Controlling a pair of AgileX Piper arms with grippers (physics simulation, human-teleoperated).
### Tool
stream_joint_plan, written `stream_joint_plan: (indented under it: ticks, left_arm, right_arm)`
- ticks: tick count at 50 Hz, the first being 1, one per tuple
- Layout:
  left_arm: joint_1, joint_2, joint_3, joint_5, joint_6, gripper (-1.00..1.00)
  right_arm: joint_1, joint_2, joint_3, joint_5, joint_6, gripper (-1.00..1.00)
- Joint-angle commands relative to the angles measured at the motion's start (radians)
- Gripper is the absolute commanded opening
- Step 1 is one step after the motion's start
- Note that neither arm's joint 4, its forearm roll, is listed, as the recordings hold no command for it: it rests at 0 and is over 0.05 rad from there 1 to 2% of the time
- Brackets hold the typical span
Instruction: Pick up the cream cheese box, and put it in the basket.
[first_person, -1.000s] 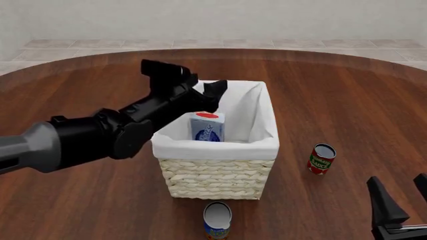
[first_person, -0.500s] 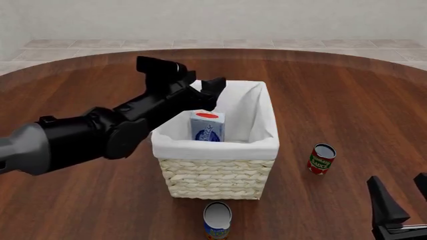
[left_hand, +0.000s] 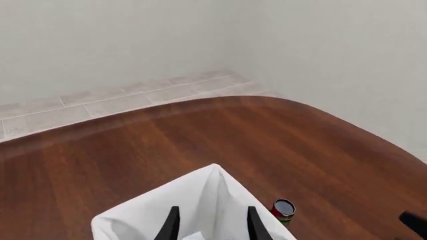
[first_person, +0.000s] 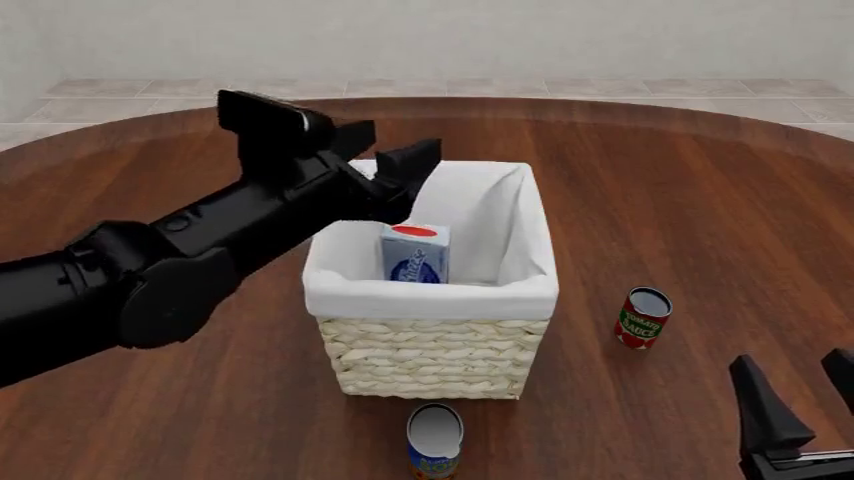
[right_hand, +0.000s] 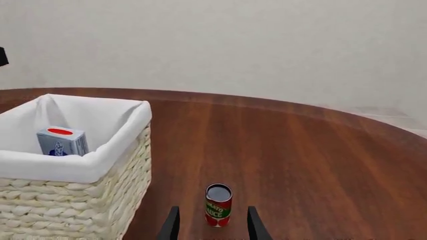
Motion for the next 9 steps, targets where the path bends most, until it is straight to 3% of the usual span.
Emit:
stream_joint_plan:
  ticks: [1, 9]
  left_arm:
    - [-0.039, -0.128, 0.039, 0.044, 0.03, 1.0]
    - [-0.048, -0.154, 0.053, 0.051, 0.052, 1.0]
  right_arm:
    - [0.003, 0.0, 0.002, 0.0, 0.0, 1.0]
    - [0.005, 0.0, 0.001, 0.0, 0.001, 1.0]
